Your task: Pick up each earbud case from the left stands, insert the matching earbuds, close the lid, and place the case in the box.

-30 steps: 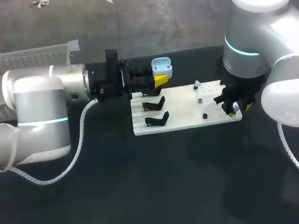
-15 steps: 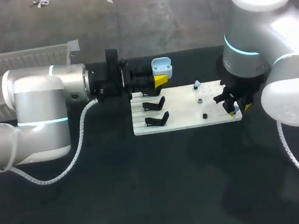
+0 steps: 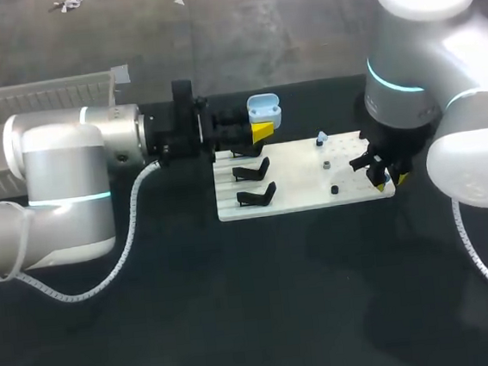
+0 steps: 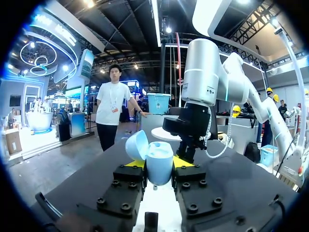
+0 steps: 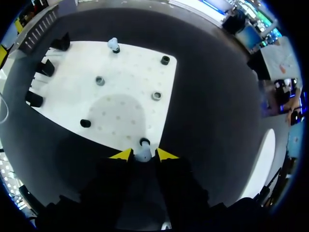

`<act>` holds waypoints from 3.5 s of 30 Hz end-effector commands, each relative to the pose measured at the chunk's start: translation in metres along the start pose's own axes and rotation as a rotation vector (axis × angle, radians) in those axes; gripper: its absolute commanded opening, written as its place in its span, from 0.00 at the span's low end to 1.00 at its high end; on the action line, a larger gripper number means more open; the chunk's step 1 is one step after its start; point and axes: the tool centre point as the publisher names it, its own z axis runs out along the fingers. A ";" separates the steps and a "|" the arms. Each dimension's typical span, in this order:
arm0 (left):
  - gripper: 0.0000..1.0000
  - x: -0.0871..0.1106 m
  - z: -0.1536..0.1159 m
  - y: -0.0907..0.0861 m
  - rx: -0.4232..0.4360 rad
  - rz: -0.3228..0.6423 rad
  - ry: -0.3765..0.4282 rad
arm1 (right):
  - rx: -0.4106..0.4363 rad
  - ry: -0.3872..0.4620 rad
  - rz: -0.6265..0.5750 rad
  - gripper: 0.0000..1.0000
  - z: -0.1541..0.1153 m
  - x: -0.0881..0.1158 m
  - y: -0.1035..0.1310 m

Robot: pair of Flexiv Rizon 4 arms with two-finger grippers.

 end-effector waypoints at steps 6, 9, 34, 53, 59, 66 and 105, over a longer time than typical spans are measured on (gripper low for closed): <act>0.00 0.001 0.000 -0.001 -0.006 0.005 -0.006 | 0.002 0.003 -0.001 0.24 0.001 -0.003 0.001; 0.00 0.001 0.000 -0.001 -0.006 0.005 -0.006 | 0.006 -0.002 0.000 0.26 -0.002 -0.004 0.001; 0.00 0.001 0.000 -0.001 -0.006 0.005 -0.006 | 0.026 0.009 0.006 0.00 -0.028 -0.004 -0.001; 0.00 0.001 0.000 -0.001 -0.006 0.005 -0.006 | 0.047 0.023 -0.062 0.00 -0.155 -0.016 0.039; 0.00 0.001 0.000 -0.001 -0.006 0.005 -0.006 | 0.047 0.023 -0.062 0.00 -0.155 -0.016 0.039; 0.00 0.001 0.000 -0.001 -0.006 0.005 -0.006 | 0.047 0.023 -0.062 0.00 -0.155 -0.016 0.039; 0.00 0.001 0.000 -0.001 -0.006 0.005 -0.006 | -0.005 0.093 0.913 0.00 -0.178 -0.078 0.094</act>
